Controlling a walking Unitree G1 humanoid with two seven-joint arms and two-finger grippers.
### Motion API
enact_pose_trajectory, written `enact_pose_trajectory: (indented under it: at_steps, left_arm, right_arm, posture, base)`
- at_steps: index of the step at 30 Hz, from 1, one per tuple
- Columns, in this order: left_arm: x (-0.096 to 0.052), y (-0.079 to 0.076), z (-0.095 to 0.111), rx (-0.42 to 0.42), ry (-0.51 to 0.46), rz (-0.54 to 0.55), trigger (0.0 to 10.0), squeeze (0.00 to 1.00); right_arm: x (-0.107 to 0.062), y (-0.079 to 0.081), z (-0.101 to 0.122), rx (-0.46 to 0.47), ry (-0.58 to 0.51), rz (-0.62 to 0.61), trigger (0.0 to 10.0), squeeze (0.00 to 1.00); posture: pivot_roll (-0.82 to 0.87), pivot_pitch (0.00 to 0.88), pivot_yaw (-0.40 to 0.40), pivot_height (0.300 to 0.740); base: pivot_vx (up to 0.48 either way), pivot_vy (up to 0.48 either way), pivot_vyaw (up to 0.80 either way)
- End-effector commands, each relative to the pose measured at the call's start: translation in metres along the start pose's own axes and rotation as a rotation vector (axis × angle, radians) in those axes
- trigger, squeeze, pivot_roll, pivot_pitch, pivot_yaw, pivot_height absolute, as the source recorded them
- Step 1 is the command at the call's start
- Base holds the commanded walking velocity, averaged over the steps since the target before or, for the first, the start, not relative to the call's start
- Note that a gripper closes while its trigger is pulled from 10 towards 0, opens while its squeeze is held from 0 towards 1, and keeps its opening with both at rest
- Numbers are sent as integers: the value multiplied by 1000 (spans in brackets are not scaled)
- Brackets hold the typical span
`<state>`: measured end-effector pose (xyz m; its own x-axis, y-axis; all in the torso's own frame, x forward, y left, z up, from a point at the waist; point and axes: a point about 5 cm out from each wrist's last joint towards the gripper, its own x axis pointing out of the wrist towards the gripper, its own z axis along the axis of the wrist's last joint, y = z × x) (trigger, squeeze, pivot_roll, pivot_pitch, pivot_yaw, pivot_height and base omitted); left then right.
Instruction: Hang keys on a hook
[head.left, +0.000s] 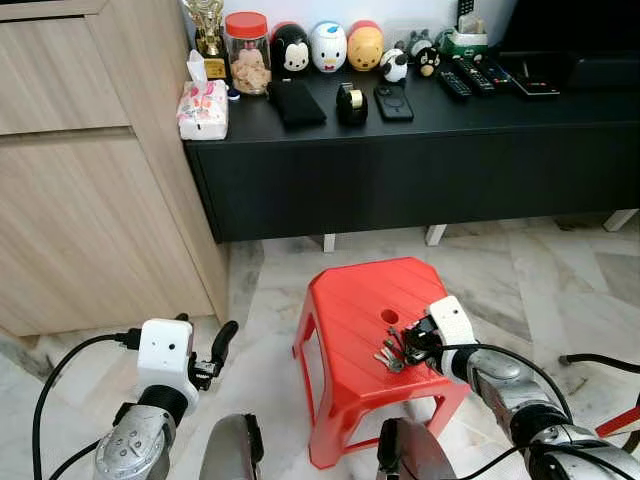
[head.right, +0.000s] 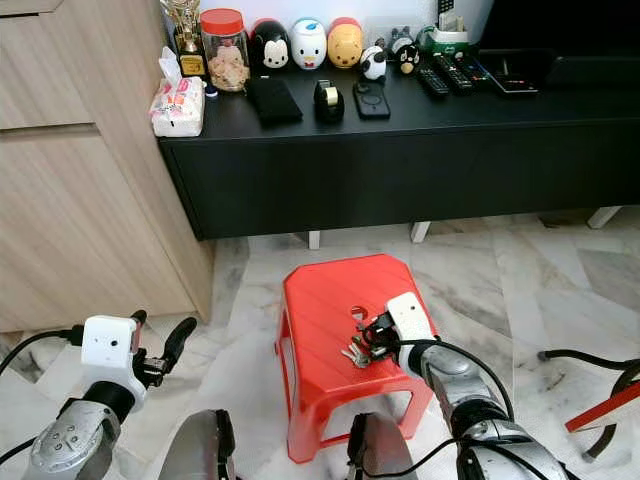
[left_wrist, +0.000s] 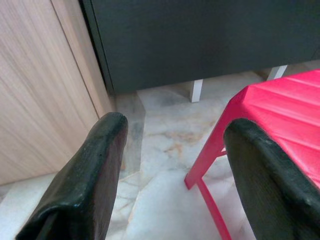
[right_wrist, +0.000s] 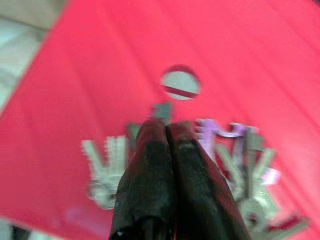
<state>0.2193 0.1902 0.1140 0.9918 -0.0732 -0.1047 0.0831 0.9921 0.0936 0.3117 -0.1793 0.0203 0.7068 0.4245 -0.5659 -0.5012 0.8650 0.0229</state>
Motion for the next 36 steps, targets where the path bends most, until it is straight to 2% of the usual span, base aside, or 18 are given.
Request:
enact_pose_trajectory:
  at_steps: [1, 8, 16, 24, 25, 26, 36]
  left_arm:
    - [1, -2, -3, 8, 6, 0, 10000, 0]
    - [1, -4, -4, 2, 3, 2, 10000, 0]
    - [0, -1, -5, 5, 3, 11, 10000, 0]
    - [1, -4, -5, 1, 0, 8, 10000, 0]
    - [1, -4, -6, 0, 0, 7, 10000, 0]
    - [1, -4, -6, -1, 0, 7, 10000, 0]
    - [3, -7, -7, -8, -1, 6, 10000, 0]
  right_arm:
    - [-1, -1, -3, -10, 16, -17, 10000, 1000]
    - [4, 2, 2, -4, 14, -50, 10000, 1000]
    - [6, 6, -4, 40, 45, -80, 10000, 1000]
    - [5, 6, -10, 45, 58, -100, 10000, 1000]
    - [5, 6, -10, 47, 59, -103, 10000, 722]
    - [5, 6, -11, 53, 62, -108, 10000, 0]
    - [4, 8, -22, 103, 82, -159, 10000, 0]
  posture:
    - [88, 102, -83, 602]
    - [84, 104, -92, 602]
    - [83, 98, -96, 602]
    - [76, 96, -98, 602]
    - [76, 96, -98, 602]
    - [73, 97, -99, 602]
    - [63, 101, -102, 602]
  base:
    - [0, 0, 0]
    - [0, 0, 0]
    - [0, 0, 0]
    - [0, 0, 0]
    - [0, 0, 0]
    - [0, 0, 0]
    - [0, 0, 0]
